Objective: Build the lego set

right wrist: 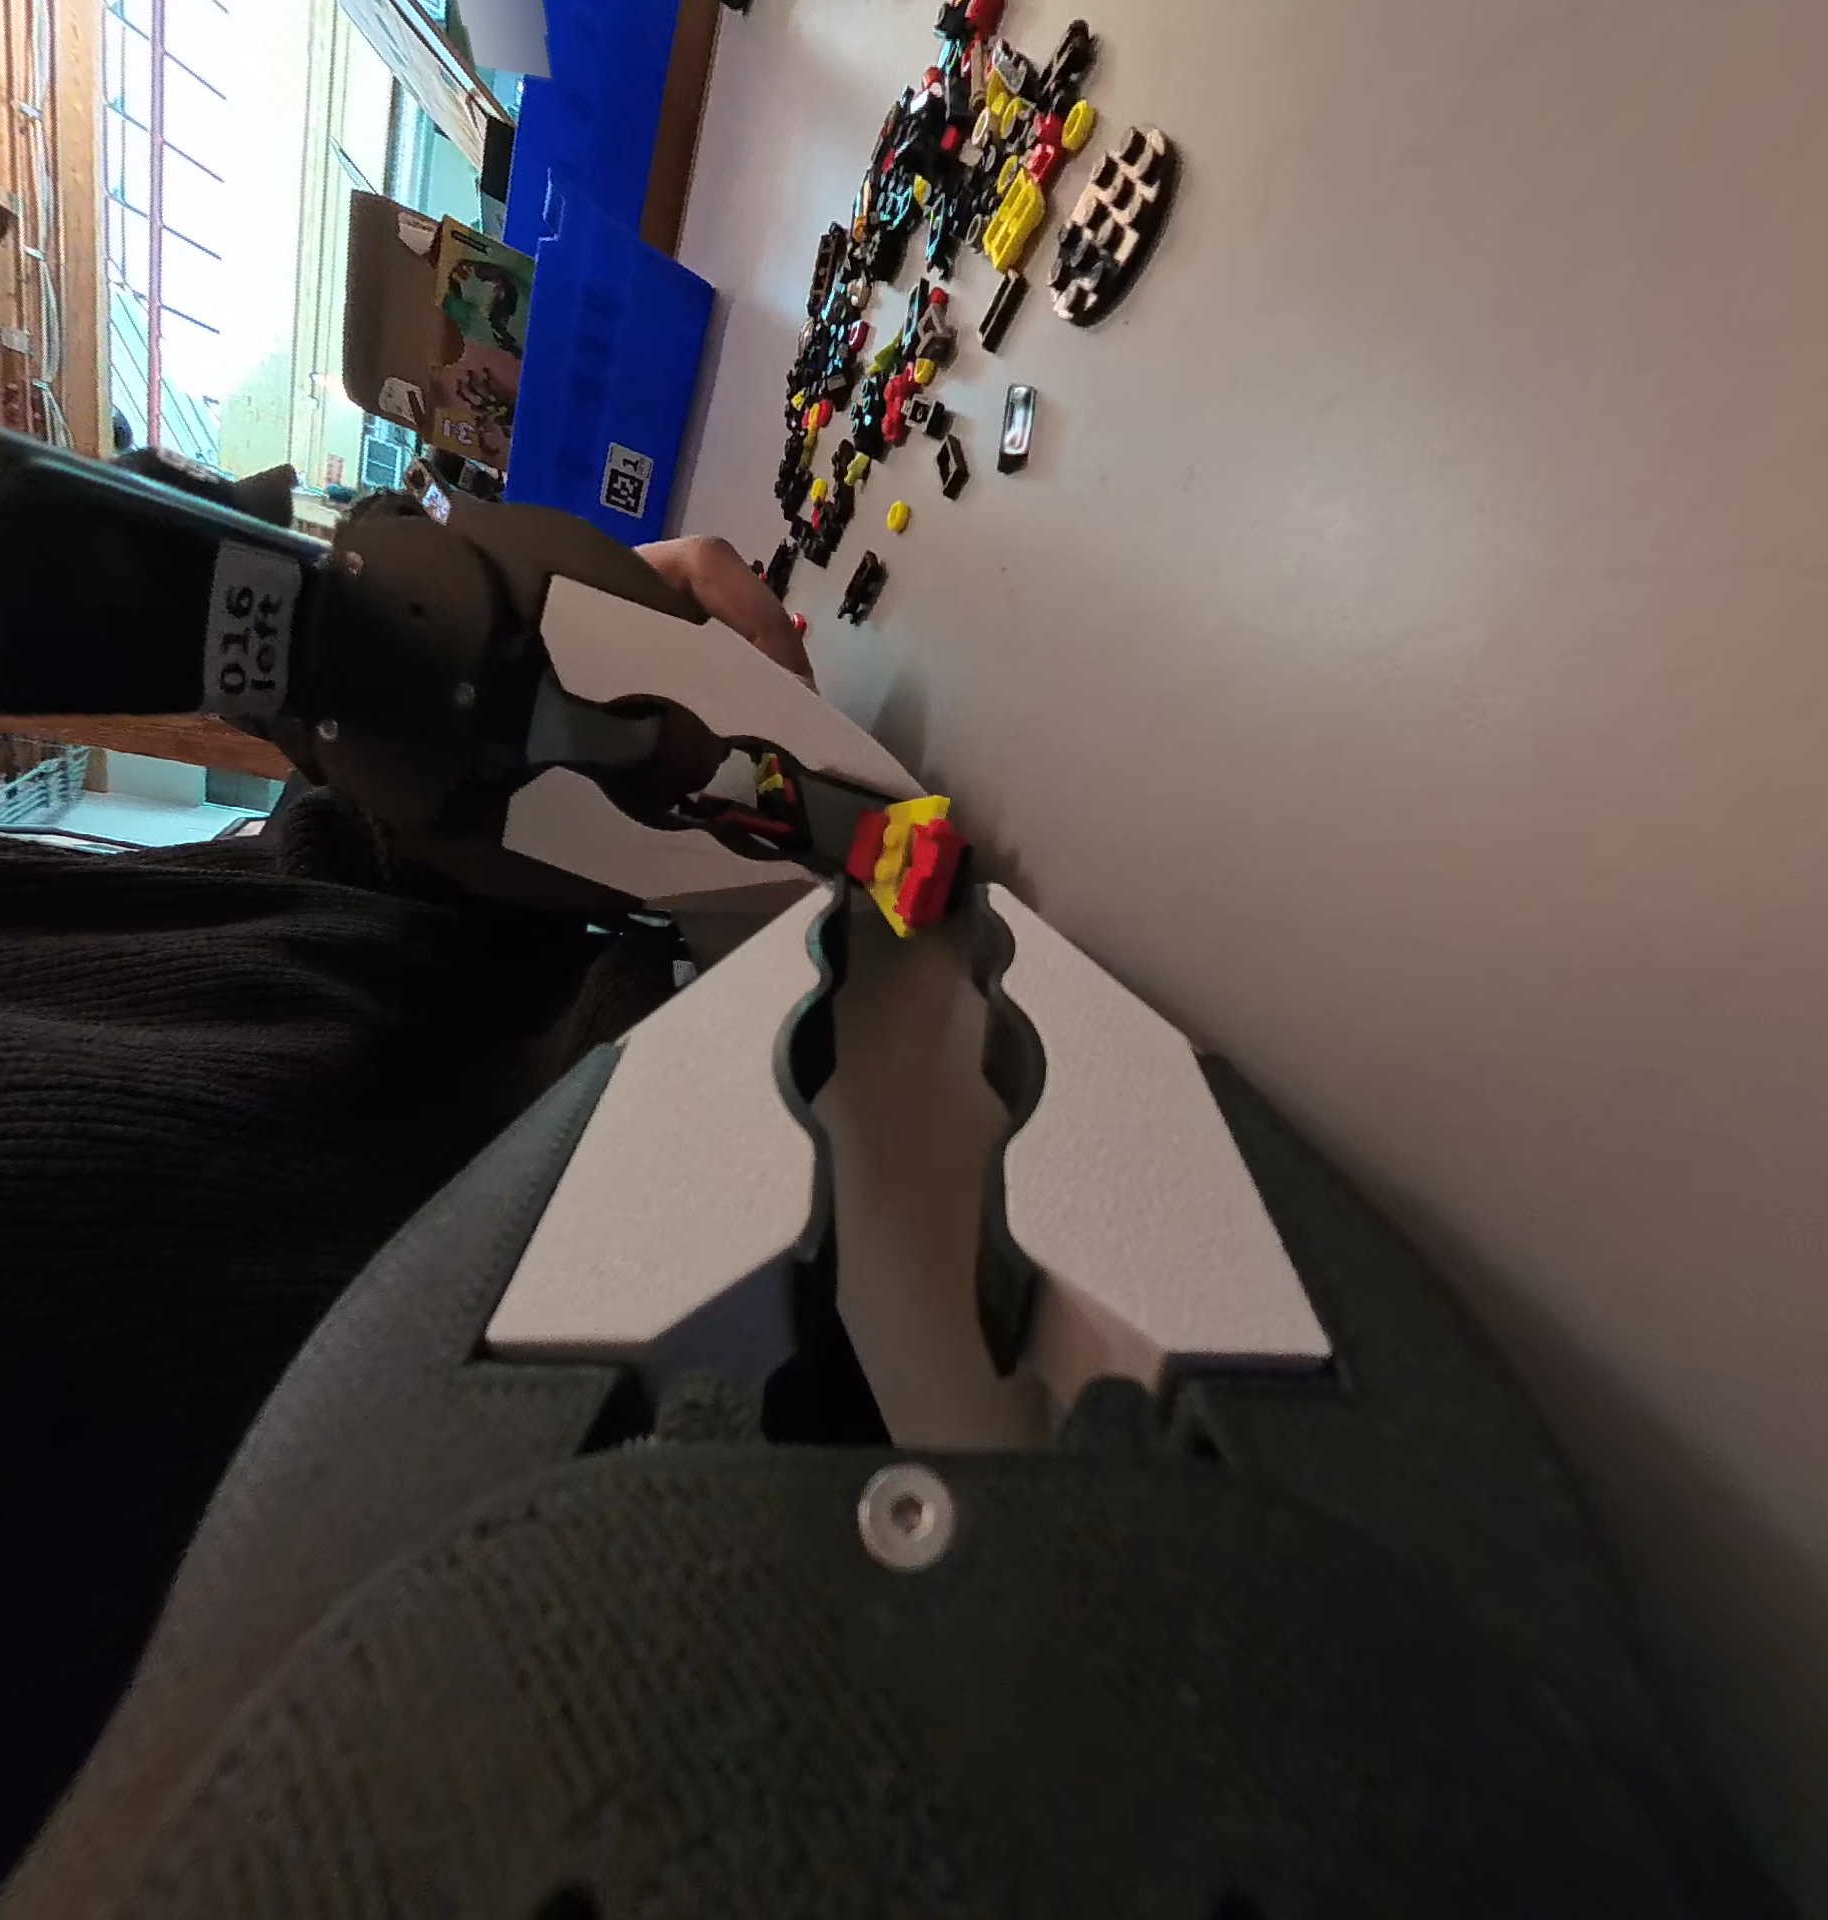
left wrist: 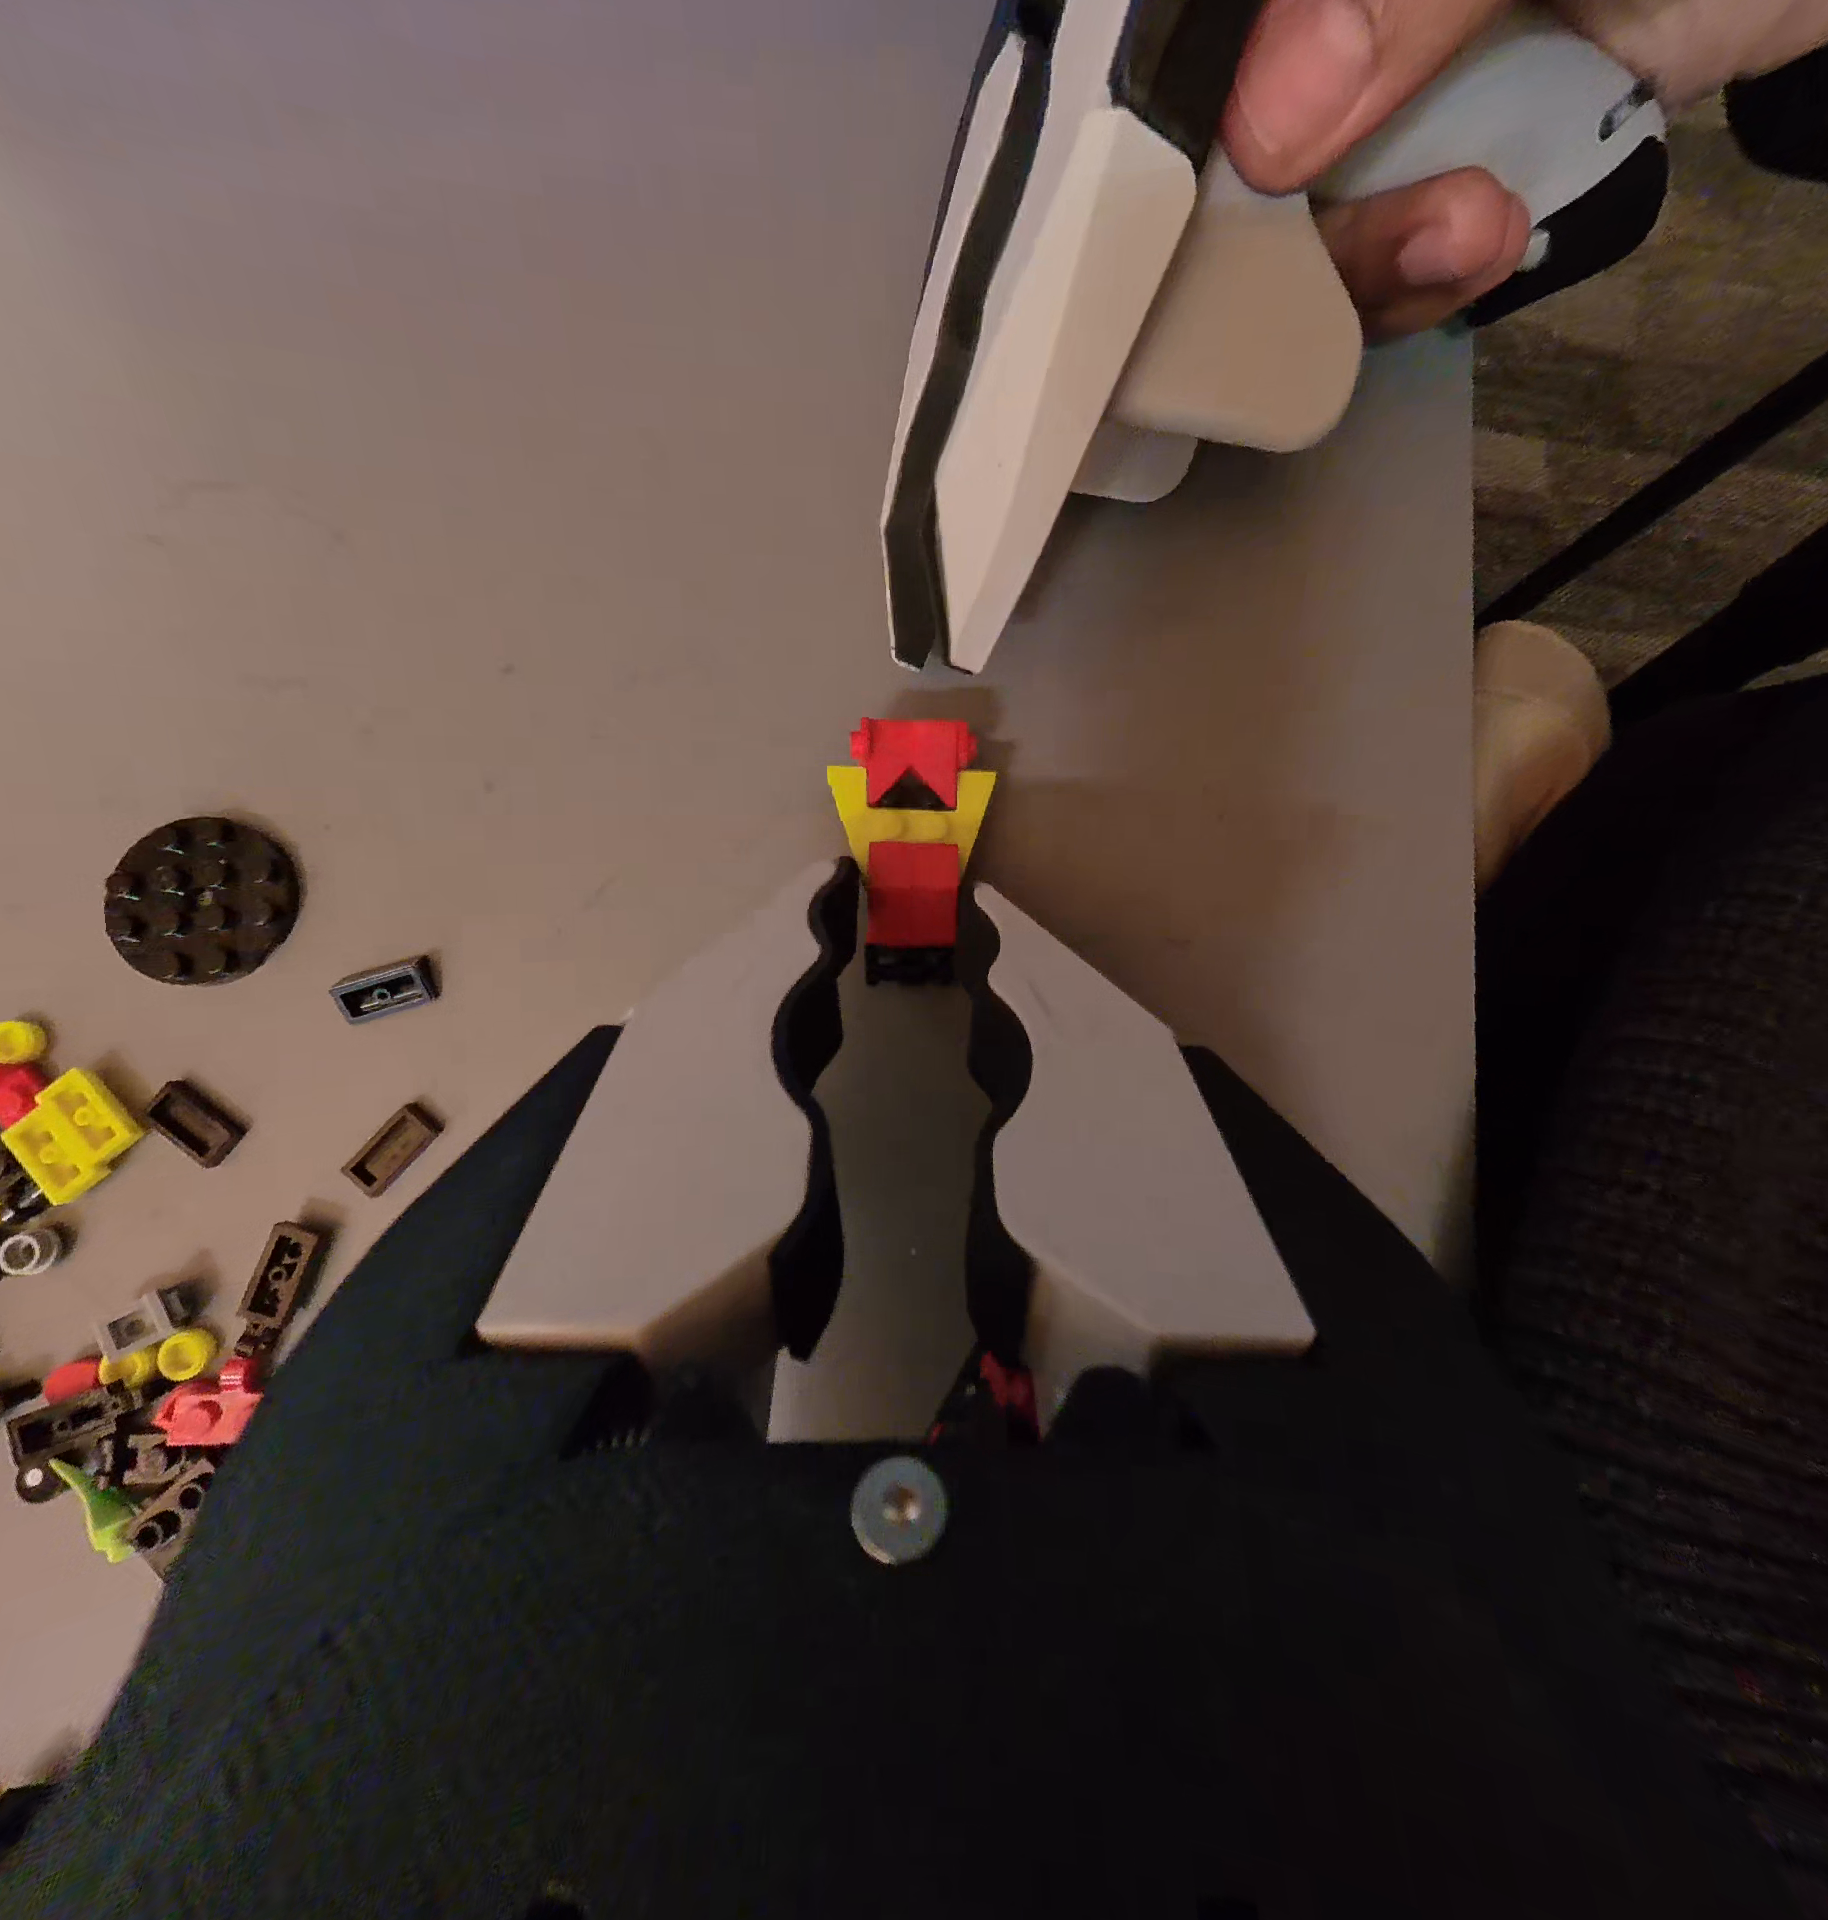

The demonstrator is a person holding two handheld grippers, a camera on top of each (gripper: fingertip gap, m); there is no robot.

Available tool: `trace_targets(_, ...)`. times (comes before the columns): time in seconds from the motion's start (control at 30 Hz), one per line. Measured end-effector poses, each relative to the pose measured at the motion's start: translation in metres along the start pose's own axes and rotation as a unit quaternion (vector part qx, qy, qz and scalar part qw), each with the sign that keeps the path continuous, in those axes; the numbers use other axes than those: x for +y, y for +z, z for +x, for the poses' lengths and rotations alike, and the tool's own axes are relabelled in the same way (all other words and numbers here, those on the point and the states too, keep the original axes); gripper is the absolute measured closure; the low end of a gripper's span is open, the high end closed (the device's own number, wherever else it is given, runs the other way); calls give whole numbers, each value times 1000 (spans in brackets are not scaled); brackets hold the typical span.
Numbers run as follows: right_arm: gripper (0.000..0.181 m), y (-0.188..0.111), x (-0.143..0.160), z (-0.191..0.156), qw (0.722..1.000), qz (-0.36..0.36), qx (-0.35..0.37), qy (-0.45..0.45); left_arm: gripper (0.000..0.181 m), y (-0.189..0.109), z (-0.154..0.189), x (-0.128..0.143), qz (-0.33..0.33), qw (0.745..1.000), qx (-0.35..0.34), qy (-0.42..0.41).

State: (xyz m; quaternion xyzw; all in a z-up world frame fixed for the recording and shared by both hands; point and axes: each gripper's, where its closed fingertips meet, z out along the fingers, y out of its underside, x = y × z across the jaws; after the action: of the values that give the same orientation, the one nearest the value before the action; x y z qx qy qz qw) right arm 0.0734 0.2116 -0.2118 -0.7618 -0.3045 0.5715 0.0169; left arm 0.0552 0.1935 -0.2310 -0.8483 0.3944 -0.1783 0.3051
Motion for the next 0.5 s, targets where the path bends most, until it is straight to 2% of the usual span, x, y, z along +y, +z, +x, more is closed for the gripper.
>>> trace_targets(0.33, 152, -9, -20, -14, 995, 67, -63, 35, 166, -18, -8, -23, 81, 997, -18, 10)
trace_targets(0.5, 152, -8, -20, -24, 991, 70, -103, 52, 166, -22, -5, -29, 96, 995, -20, 21)
